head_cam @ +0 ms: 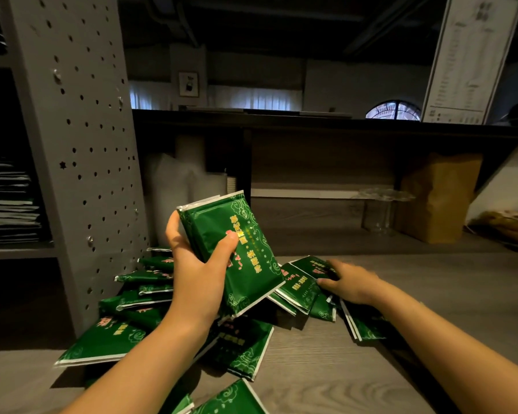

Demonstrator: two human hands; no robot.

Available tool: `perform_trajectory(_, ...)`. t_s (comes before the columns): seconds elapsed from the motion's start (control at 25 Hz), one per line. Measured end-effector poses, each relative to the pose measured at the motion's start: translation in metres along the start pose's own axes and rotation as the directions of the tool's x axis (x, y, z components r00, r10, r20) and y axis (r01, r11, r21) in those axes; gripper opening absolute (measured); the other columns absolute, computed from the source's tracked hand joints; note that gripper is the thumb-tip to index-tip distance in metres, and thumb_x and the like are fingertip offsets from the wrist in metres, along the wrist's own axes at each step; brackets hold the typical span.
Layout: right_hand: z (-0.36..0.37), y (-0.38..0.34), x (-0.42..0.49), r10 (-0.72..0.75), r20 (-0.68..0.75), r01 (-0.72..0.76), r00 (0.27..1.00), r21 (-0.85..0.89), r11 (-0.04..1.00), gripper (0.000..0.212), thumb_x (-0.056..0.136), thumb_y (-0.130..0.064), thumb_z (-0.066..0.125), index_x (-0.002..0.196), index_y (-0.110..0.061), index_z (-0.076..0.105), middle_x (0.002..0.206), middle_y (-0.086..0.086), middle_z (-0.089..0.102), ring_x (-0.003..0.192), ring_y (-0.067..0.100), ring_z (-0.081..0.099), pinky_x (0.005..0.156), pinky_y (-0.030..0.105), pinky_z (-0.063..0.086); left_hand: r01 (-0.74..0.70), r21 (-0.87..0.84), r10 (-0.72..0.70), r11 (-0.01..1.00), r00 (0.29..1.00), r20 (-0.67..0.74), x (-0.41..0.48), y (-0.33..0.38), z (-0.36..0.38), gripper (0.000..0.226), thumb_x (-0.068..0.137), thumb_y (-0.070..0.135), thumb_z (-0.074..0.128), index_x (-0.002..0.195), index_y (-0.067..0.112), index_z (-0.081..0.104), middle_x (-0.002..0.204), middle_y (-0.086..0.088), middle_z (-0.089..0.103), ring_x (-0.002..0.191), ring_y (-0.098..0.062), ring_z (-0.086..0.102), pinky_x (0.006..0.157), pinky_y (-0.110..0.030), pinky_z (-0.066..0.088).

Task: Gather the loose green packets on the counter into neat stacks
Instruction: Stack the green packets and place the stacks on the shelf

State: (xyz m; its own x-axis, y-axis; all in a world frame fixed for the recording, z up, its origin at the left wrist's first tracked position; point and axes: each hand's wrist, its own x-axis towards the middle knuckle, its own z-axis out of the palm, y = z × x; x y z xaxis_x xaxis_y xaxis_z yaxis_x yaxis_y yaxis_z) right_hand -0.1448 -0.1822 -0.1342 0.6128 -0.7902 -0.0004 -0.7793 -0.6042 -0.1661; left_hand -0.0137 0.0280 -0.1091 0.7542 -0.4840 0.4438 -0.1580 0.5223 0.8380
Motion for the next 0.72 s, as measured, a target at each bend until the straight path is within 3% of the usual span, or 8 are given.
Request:
perform_trajectory(0.2,-0.008,0.001,-0.009,-0.059,0.011,0.054,0.998,0.263,0.963,0.050,0.094,-0.054,0.041,0.128,-0.019,0.051,0.127,0.006,0.057,0.113,0.022,0.054,0.098,0.037,0.043,0.000,-0.011,0.000,1.000,1.000,0.006,-0.002,0.000,0.002,0.063,0.087,0.008,0.061,0.136,0.030,0.028,0.104,0.008,0.057,0.089,-0.006,0.062,0.056,-0.016,0.053)
perform_trajectory(0.32,-0.007,-0.002,-0.013,-0.044,-0.013,0.045,0.999,0.188,0.981,0.036,0.094,-0.043,0.051,0.118,-0.016,0.050,0.122,0.008,0.058,0.104,0.022,0.056,0.091,0.037,0.047,0.000,-0.011,0.000,1.000,1.000,0.015,-0.003,-0.002,0.002,0.065,0.086,0.008,0.061,0.137,0.029,0.027,0.107,0.008,0.057,0.091,-0.007,0.062,0.060,-0.019,0.054)
perform_trajectory(0.4,-0.010,-0.001,-0.016,-0.024,-0.025,0.028,0.999,0.158,0.987,0.052,0.089,-0.039,0.061,0.132,-0.018,0.040,0.134,0.009,0.051,0.116,0.025,0.052,0.097,0.038,0.045,0.009,-0.011,-0.009,1.000,1.000,0.024,-0.005,-0.002,0.003,0.065,0.086,0.008,0.062,0.136,0.030,0.027,0.110,0.007,0.056,0.094,-0.008,0.062,0.060,-0.019,0.054)
perform_trajectory(0.48,-0.015,0.000,-0.019,-0.008,-0.022,0.013,1.000,0.259,0.966,0.081,0.083,-0.034,0.070,0.147,-0.021,0.022,0.147,0.008,0.038,0.130,0.027,0.042,0.105,0.038,0.038,0.020,-0.020,-0.019,1.000,0.999,0.027,-0.006,-0.002,0.003,0.065,0.086,0.008,0.062,0.137,0.031,0.028,0.112,0.005,0.056,0.094,-0.010,0.062,0.057,-0.018,0.054)
perform_trajectory(0.56,-0.020,0.001,-0.021,-0.003,-0.037,0.017,0.999,0.383,0.924,0.091,0.080,-0.023,0.074,0.150,-0.020,0.016,0.149,0.008,0.035,0.132,0.026,0.040,0.105,0.034,0.036,0.024,-0.026,-0.024,0.999,0.999,0.023,-0.005,-0.002,0.003,0.065,0.086,0.008,0.062,0.137,0.030,0.028,0.113,0.004,0.056,0.095,-0.011,0.062,0.056,-0.017,0.054)
perform_trajectory(0.64,-0.024,0.003,-0.020,-0.012,-0.078,0.048,0.997,0.486,0.873,0.079,0.081,-0.011,0.071,0.146,-0.014,0.027,0.135,0.009,0.050,0.119,0.023,0.051,0.098,0.032,0.043,0.024,-0.017,-0.024,1.000,1.000,0.020,-0.004,-0.001,0.002,0.066,0.086,0.010,0.063,0.137,0.031,0.027,0.115,0.004,0.057,0.098,-0.012,0.062,0.060,-0.021,0.056)
perform_trajectory(0.72,-0.032,0.002,-0.024,-0.013,-0.106,0.077,0.994,0.626,0.776,0.049,0.085,-0.006,0.064,0.130,-0.006,0.047,0.108,0.007,0.063,0.096,0.020,0.062,0.085,0.033,0.052,0.029,-0.002,-0.029,1.000,0.999,0.028,-0.003,-0.001,0.002,0.069,0.087,0.011,0.063,0.139,0.033,0.024,0.117,0.005,0.057,0.101,-0.013,0.062,0.070,-0.029,0.056)
